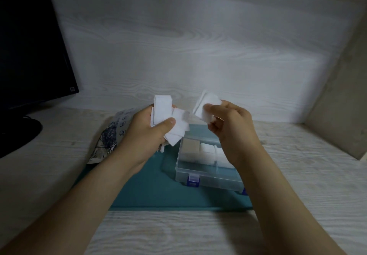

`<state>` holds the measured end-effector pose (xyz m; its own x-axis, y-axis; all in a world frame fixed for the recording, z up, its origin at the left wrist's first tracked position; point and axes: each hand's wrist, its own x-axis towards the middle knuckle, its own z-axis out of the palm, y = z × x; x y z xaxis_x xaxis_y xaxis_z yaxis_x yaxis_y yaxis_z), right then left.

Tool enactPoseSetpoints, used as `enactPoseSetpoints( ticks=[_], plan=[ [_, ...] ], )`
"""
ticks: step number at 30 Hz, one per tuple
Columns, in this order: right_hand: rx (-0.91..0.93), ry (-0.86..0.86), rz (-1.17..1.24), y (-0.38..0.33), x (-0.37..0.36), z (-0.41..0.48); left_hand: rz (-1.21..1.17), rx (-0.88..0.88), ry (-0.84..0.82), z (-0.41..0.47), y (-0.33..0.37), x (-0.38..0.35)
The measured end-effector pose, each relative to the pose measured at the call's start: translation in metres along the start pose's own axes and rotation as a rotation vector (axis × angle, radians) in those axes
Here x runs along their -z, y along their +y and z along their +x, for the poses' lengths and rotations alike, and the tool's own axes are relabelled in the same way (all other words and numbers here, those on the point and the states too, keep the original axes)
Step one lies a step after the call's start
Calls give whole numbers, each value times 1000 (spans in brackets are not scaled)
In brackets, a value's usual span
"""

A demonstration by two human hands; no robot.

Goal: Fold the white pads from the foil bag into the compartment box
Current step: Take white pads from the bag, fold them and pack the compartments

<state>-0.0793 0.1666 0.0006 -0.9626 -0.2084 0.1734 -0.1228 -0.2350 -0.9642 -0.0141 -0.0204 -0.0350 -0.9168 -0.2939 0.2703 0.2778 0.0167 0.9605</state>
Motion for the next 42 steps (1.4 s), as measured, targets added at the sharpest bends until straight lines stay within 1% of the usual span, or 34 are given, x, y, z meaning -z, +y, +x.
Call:
enactPoseSetpoints(
  ticks=[1, 3, 6, 8, 11, 15, 17, 20, 24, 27, 30, 35, 42],
  plan=[
    [-15, -20, -50, -1, 2, -1, -13, -5, 5, 1, 0, 0],
    [-21, -112, -166, -1, 2, -3, -25, -20, 12, 4, -2, 1],
    [-10, -200, -235, 3, -4, -8, -38, -35, 22, 5, -1, 0],
    [4, -194, -230, 7, -10, -10, -38, -33, 14, 3, -1, -1],
    [19, -126, -207, 8, -12, -9, -78, -10, -9, 2, 0, -3],
    [84, -87, -304, 9, -10, -8, -74, -15, -37, -1, 2, -5],
    [167, -78, -384, 11, -11, -8, -51, -32, -33, -2, 2, -4],
    [352, -83, -597, 15, -13, -7, -30, -34, -17, -2, 2, -3],
    [557, -187, -854, 19, -16, -9, -21, -13, 6, -3, 4, -1],
    [629, -257, -953, 18, -14, -10, -9, -6, 8, 0, 2, 1],
    [650, -270, -990, 17, -11, -9, 10, 3, -14, 1, 2, 2],
    [678, -237, -972, 18, -11, -7, -9, 40, -39, -2, 7, 1],
    [693, -340, -991, 17, -13, -9, -56, 92, -28, 0, 5, 2]
  ],
)
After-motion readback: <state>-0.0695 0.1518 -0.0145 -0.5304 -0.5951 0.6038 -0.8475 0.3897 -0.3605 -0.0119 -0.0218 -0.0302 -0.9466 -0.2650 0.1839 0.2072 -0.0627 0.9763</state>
